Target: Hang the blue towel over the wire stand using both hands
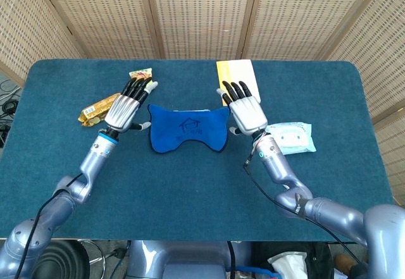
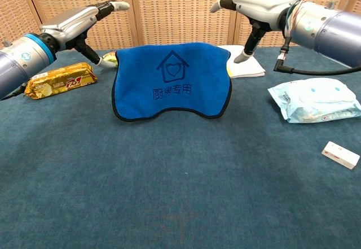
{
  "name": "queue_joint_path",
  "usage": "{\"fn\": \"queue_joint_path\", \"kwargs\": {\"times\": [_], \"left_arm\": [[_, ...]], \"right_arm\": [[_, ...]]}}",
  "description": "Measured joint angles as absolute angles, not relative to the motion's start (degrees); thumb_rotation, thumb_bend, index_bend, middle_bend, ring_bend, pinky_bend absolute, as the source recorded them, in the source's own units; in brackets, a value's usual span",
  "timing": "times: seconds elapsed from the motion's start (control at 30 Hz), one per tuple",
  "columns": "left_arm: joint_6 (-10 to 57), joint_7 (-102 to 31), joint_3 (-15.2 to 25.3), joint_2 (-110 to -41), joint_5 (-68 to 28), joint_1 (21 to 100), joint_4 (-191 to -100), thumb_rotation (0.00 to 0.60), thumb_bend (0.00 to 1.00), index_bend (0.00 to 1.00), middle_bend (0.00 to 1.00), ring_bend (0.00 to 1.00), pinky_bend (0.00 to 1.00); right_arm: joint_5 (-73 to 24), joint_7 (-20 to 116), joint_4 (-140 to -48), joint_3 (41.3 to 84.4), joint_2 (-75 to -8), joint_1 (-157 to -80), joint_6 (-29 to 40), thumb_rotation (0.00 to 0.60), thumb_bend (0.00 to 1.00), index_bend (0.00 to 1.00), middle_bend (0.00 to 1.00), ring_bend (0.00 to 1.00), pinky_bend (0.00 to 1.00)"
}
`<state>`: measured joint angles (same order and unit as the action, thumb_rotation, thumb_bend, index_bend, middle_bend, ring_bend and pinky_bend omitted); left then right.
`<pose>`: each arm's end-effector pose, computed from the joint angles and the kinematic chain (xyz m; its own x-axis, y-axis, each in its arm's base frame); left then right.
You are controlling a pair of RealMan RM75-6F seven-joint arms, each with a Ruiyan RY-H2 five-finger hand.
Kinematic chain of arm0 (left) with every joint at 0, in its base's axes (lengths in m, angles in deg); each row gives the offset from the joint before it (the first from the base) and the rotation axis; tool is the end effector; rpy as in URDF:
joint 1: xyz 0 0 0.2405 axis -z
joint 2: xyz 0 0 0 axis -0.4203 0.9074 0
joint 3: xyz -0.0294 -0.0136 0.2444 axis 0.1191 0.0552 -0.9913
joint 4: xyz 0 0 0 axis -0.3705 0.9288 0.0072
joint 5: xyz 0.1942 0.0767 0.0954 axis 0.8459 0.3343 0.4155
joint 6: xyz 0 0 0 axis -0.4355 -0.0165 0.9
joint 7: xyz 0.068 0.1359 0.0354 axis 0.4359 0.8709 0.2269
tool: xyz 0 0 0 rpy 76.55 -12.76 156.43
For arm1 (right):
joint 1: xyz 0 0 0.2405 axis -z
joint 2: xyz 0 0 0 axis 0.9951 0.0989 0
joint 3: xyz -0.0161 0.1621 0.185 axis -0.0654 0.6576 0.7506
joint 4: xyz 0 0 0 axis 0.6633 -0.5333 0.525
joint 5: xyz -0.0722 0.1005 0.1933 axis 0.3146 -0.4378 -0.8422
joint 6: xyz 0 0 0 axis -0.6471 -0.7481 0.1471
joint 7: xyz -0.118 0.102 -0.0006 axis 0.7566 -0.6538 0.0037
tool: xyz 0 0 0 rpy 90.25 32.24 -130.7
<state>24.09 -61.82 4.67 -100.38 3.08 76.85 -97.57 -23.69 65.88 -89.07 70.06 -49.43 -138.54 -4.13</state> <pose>-0.1663 0.4637 -0.0053 0.3395 -0.0716 0.9379 0.8187 -0.4684 -0.3321 -0.0835 -0.4446 0.0024 0.4667 -0.0011 0.8844 -0.8129 -0.3945 0.4285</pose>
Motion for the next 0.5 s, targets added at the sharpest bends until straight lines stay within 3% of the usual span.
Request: {"fn": "queue_joint_path", "kwargs": {"times": [0.5], "left_arm": [[28.27, -59.63, 4.15, -92.78, 3.32, 72.71, -107.62, 0.600, 0.00, 0.00, 0.00, 0.00, 0.00]], "right_arm": [[-20.41, 66.16, -97.69, 68.48, -44.05, -134.40, 1.05, 0.600, 0.13, 0.09, 0.01, 0.00, 0.00]]}}
